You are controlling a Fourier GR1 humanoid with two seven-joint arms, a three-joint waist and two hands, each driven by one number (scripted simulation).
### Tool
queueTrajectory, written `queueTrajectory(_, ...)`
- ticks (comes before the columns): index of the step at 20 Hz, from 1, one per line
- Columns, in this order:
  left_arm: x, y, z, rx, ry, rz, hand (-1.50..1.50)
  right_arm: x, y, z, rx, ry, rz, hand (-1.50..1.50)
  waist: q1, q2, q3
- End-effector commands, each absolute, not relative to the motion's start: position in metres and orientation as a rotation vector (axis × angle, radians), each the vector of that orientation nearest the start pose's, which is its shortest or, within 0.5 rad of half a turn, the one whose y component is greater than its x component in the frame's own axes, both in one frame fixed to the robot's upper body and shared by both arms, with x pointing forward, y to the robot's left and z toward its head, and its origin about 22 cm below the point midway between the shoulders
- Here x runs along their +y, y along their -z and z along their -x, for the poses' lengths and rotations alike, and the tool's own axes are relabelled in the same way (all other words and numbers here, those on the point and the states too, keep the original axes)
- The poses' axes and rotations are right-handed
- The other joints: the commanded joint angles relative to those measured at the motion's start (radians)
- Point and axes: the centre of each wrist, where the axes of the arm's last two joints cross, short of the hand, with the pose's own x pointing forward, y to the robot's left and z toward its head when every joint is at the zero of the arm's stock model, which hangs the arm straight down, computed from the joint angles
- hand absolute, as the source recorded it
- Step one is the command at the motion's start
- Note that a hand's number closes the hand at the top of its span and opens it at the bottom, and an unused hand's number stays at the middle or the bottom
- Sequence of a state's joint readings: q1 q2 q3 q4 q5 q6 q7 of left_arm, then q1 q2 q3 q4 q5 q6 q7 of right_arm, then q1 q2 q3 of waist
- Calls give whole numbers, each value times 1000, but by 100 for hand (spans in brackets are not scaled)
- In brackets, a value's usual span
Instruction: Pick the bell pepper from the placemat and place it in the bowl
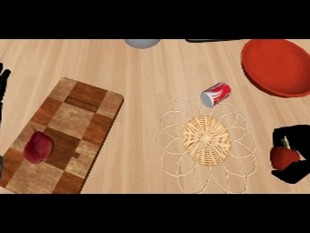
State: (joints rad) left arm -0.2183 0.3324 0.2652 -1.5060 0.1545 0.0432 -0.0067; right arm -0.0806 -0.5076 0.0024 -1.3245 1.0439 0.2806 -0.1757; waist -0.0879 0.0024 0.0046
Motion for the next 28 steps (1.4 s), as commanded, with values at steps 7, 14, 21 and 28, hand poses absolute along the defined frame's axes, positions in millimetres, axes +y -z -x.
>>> queueTrajectory(7, 349, -85, -283, -1782, -78, -288, 0, -577, -113, -177, -780, -884, 1168, 150, 24, 9, 9)
queueTrajectory(14, 335, -71, -280, -1779, -50, -239, 0, -635, -166, -127, -972, -749, 1246, 150, 70, 1, 6)
queueTrajectory(21, 336, -74, -286, -1789, -37, -232, 0, -656, -234, -114, -1300, -684, 1229, 150, 92, 1, 1)
queueTrajectory(28, 321, -82, -303, -1796, -12, -215, 0, -647, -259, -152, -1505, -555, 1041, 150, 124, 7, -2)
